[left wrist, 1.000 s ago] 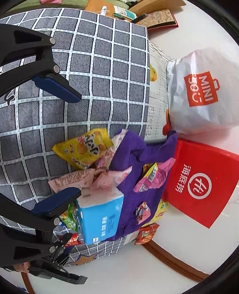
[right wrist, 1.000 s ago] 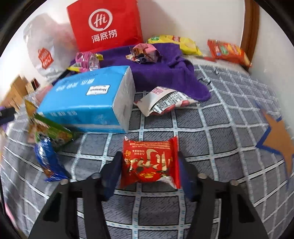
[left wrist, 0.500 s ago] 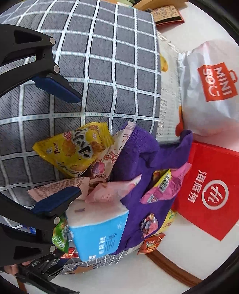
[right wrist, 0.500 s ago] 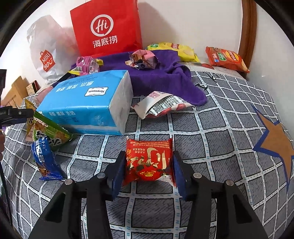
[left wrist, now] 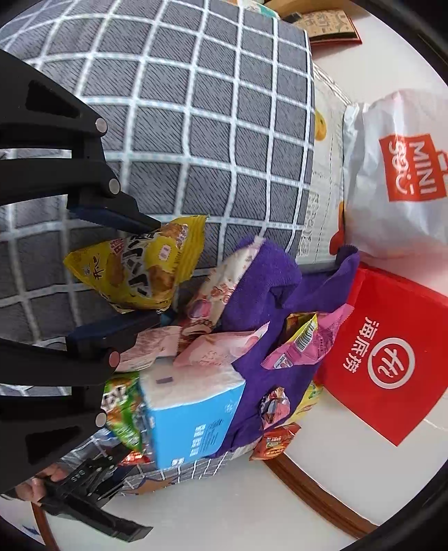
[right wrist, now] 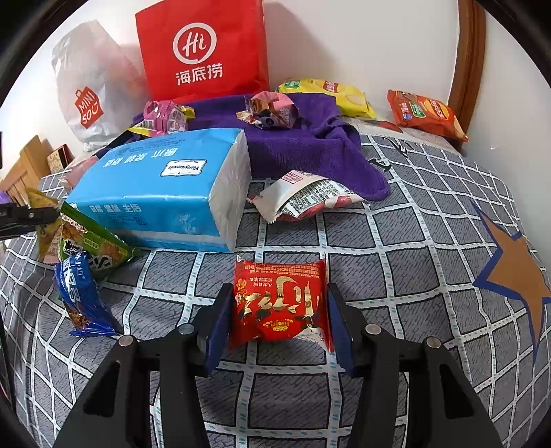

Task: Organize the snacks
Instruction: 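Grasp the red wafer packet with the right tool while the left grasps the yellow chip bag, then carry the red wafer packet and yellow chip bag toward the purple towel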

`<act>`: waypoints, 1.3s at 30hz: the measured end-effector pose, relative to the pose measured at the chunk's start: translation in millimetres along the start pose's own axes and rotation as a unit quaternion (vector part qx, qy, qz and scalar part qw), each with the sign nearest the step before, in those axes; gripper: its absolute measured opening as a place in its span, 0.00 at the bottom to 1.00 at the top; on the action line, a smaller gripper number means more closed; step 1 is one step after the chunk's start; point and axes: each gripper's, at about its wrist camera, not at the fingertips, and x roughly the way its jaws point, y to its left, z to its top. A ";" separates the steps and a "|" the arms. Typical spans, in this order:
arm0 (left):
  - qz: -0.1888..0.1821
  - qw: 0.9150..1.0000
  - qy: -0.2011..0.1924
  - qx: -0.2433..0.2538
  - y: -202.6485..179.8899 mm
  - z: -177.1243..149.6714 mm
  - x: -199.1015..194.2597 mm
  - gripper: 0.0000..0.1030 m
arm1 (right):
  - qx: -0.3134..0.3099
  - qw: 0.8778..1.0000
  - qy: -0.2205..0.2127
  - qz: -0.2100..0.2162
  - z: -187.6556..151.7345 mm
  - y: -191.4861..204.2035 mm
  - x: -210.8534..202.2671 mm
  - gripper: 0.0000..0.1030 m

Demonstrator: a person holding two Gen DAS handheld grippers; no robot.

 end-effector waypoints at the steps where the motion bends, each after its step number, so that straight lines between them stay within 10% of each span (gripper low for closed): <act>1: 0.003 1.000 0.000 0.003 0.6 -2.2 -5.6 0.42 | 0.006 1.000 -0.001 0.003 -0.5 -1.6 -1.3 0.48; 22: -0.044 0.996 -0.026 0.079 -58.5 -43.7 -65.2 0.42 | -0.001 0.999 -0.037 0.024 1.9 34.3 -90.7 0.46; 39: -0.045 0.990 -0.062 0.116 -105.5 -12.0 -87.7 0.42 | -0.036 0.995 -0.069 0.061 57.6 58.0 -112.3 0.46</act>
